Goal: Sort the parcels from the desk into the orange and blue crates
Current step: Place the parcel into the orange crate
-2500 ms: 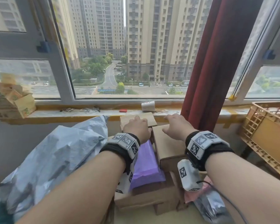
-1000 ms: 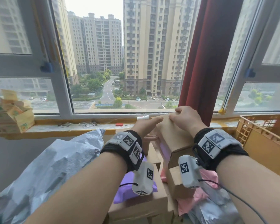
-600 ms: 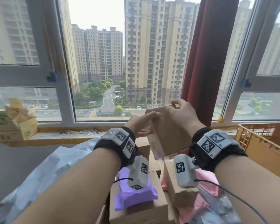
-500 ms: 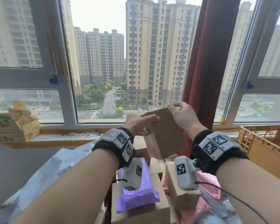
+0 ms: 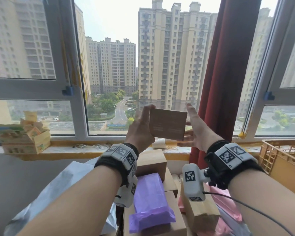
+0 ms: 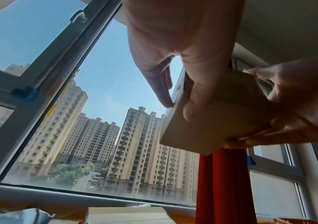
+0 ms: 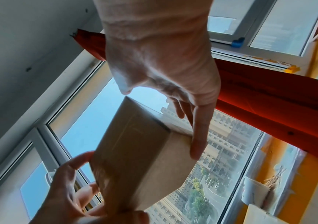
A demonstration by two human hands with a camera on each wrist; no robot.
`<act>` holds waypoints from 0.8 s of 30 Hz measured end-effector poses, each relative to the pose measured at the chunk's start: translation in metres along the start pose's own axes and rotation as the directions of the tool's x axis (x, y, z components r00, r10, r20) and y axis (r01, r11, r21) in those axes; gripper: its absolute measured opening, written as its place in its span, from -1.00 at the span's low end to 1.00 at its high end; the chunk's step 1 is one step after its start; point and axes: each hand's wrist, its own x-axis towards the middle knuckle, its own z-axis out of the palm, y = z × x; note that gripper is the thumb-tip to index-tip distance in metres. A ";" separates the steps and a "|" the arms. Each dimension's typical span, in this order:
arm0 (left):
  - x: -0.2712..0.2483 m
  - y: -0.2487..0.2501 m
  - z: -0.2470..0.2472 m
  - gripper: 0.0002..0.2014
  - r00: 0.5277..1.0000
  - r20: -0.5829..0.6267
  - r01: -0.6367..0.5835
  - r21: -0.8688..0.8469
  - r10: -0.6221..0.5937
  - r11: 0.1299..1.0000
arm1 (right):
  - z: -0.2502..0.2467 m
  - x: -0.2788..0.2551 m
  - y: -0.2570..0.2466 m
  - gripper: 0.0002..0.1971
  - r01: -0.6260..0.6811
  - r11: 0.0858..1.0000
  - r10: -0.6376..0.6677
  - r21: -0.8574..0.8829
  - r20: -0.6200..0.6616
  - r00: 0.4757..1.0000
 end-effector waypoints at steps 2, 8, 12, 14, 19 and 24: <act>-0.002 -0.005 0.001 -0.12 1.000 -0.014 -0.017 -0.041 0.017 0.999 | 0.001 -0.001 0.000 -0.21 -0.012 1.000 0.012 -0.003 0.013 1.000; 0.001 -0.021 0.006 -0.09 0.988 0.020 0.151 -0.257 -0.150 0.955 | 0.011 -0.005 0.004 -0.66 0.028 0.996 -0.033 0.082 0.058 0.998; 0.012 -0.031 0.007 -0.47 0.911 0.107 0.413 -0.263 -0.399 0.872 | 0.014 -0.007 0.006 -0.84 0.074 0.987 -0.081 0.145 0.041 0.996; 0.015 -0.028 0.003 -0.62 0.863 0.148 0.501 -0.364 -0.482 0.785 | 0.012 -0.005 0.008 -0.90 0.111 0.979 -0.119 0.173 0.039 0.992; 0.015 -0.005 -0.012 -0.38 0.757 0.389 0.649 -0.547 -0.526 0.529 | 0.009 -0.002 0.014 -0.80 0.194 0.964 -0.215 0.184 0.102 0.971; 0.010 0.002 -0.012 -0.48 0.780 0.488 0.622 -0.542 -0.391 0.565 | 0.011 -0.003 0.019 -0.89 0.227 0.962 -0.252 0.152 0.174 0.952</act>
